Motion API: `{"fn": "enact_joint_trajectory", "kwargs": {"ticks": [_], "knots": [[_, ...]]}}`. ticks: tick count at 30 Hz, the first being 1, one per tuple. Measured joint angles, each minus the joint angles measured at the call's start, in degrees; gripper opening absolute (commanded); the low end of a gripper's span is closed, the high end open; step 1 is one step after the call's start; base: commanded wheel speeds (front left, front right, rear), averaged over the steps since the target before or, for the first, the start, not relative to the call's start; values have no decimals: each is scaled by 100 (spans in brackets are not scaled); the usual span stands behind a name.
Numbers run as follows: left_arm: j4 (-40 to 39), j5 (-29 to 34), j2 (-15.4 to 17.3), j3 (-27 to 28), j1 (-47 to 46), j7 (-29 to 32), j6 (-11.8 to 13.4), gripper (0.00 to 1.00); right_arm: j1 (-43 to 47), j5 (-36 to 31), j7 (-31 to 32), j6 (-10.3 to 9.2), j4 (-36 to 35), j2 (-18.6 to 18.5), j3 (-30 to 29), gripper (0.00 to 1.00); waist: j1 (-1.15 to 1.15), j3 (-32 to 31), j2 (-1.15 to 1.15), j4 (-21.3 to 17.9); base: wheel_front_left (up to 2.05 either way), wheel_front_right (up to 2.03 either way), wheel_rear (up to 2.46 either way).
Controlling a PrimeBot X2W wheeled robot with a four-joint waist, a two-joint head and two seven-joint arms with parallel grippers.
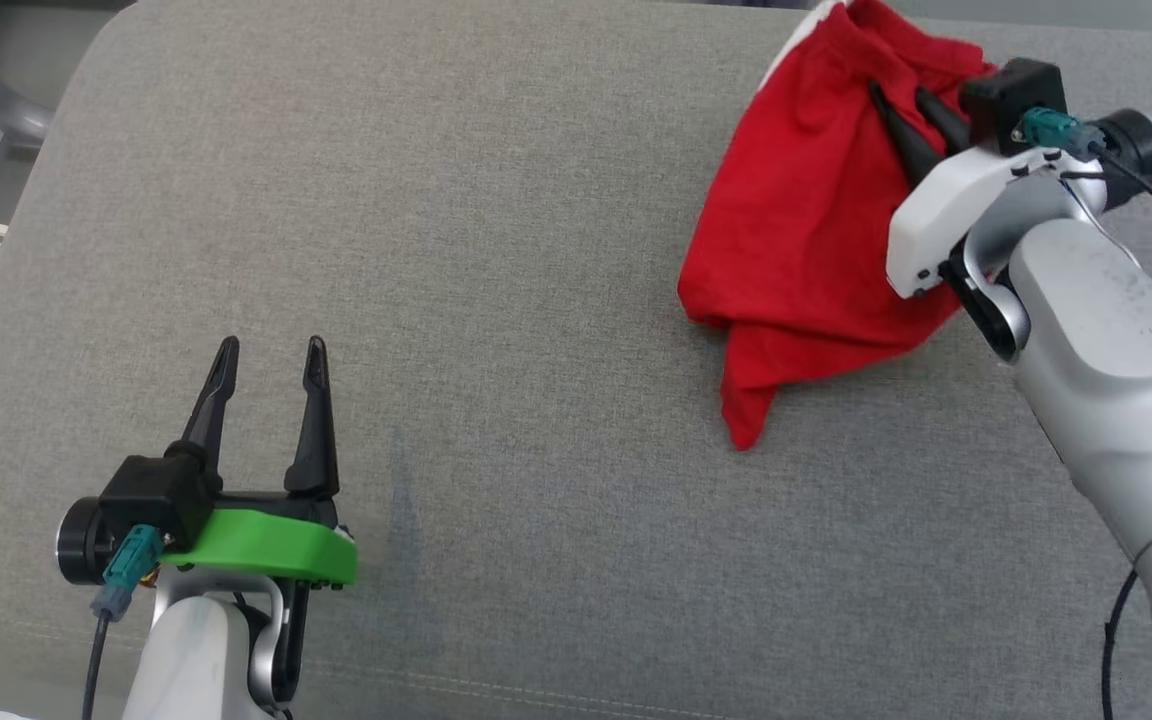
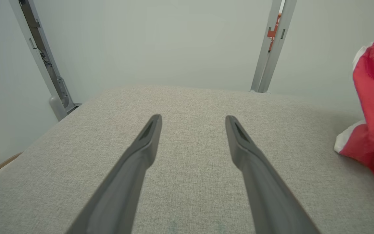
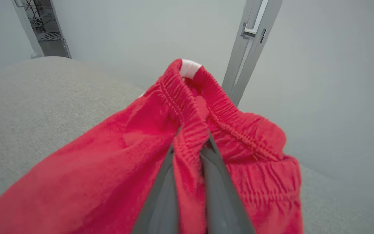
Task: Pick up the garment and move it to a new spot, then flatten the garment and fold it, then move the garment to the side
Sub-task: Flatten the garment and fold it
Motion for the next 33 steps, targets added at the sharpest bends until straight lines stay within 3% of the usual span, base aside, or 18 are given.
{"fn": "enact_joint_trajectory", "kwargs": {"ticks": [7, 11, 23, 32, 33], "knots": [[-29, 13, -7, 98, 3, 0, 2, 100, -412, -533, -453, 1, -47, 278, -134, 0, 0, -88, 0, 4, 0, 0, 0], [-68, 13, -10, 155, 45, 0, 37, 100, -197, -822, -503, 1, -476, 372, -51, 0, 0, -134, 0, -56, 0, 0, 0], [-131, -25, -18, 185, 262, 0, 102, 100, 2507, -946, -510, 1, -2555, -24, -16, 0, 0, -321, 0, -469, 0, 0, 0], [-137, 24, -19, 174, 281, 0, 102, 100, 4301, -917, -510, 2, -3648, -125, -561, 0, 0, -440, 0, -766, 0, 0, 0], [-134, 31, -19, 170, 297, 0, 102, 100, 4484, -893, -510, 2, -3667, -112, -656, 5, 0, -452, 0, -794, 0, 0, 0]]}}
